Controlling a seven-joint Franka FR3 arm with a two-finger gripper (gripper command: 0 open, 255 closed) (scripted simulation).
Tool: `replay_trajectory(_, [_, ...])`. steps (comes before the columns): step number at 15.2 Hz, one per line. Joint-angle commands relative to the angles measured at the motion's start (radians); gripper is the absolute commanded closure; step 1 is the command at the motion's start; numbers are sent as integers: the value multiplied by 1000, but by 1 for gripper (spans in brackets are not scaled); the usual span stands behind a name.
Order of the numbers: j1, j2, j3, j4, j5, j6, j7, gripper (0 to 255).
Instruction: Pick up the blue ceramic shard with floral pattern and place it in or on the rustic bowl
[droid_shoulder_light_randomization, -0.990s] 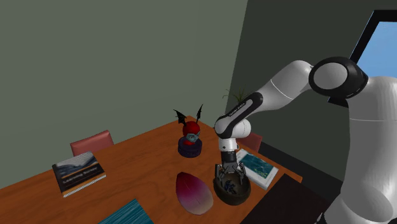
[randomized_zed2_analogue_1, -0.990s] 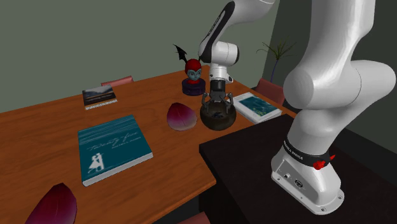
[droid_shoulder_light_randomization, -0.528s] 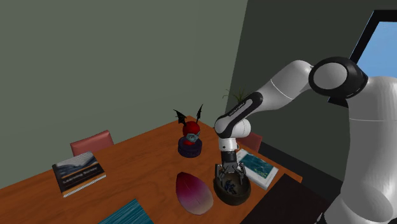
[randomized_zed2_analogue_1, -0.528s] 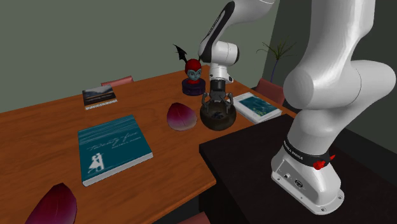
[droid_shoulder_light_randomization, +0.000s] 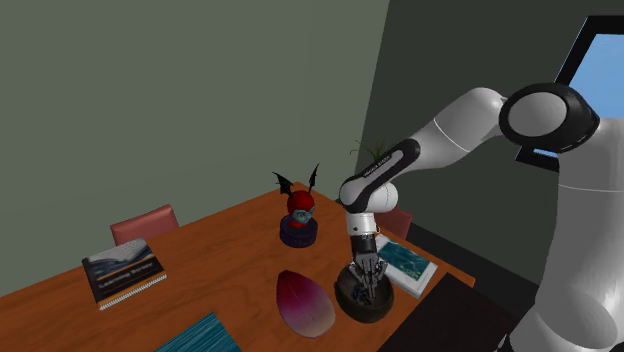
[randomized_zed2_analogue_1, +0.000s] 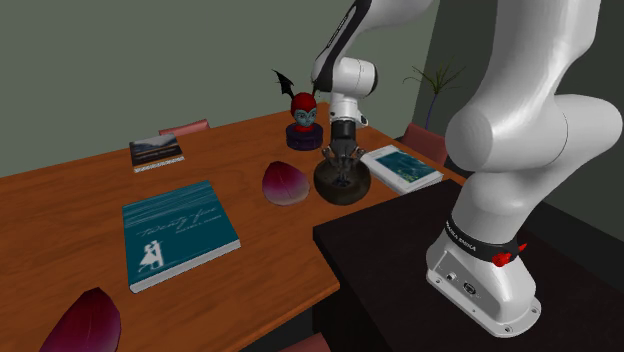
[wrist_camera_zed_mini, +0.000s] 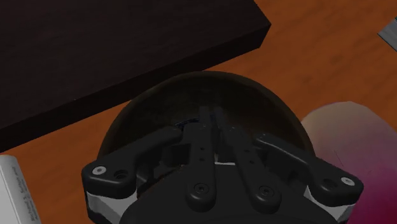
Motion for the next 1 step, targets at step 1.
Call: replay_trajectory(1, [-3, -25, 3, -3, 4, -23, 3, 255])
